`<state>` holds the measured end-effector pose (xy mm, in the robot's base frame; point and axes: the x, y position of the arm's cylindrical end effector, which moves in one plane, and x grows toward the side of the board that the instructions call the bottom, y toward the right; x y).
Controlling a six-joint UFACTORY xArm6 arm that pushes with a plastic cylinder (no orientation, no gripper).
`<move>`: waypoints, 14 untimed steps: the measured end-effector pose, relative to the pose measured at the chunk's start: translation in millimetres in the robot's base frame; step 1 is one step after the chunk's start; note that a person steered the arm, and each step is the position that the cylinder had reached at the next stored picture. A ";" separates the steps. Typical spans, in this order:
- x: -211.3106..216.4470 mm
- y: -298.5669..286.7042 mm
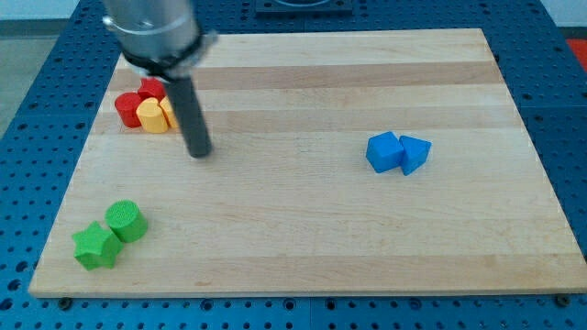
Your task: Move the blue cube closer to green circle
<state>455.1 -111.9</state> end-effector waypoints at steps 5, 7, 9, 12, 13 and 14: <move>-54.2 296.3; 1.9 282.5; 1.9 245.3; 1.9 169.4; 1.9 141.6; 1.9 109.9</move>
<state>457.0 -2.0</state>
